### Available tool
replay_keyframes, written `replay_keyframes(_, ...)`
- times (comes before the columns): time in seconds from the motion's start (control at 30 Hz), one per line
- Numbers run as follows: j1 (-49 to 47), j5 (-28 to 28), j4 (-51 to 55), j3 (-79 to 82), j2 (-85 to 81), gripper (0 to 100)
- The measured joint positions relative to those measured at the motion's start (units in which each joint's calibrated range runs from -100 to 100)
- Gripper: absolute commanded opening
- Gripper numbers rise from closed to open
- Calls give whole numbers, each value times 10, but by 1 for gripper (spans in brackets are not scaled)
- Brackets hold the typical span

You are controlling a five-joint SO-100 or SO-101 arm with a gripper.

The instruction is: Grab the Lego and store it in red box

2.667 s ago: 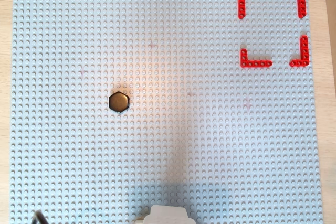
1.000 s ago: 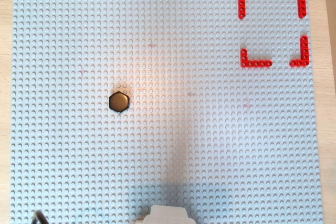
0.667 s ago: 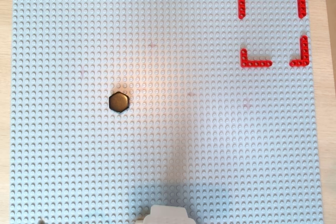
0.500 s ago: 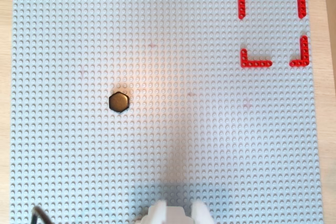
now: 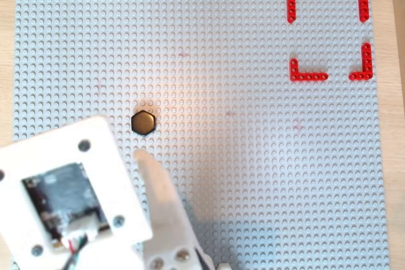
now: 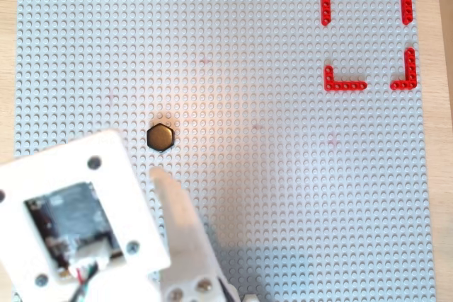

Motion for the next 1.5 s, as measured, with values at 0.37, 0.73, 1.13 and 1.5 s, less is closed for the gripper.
replay_keyframes(0.37, -25, 29, 55, -54, 128, 9)
replay_keyframes(0.73, -40, 53, 54, -158, 353, 9)
replay_keyframes(1.13, -82, 69, -3, -161, 485, 16)
replay_keyframes(1.5, -82, 80, -153, -20, 536, 16)
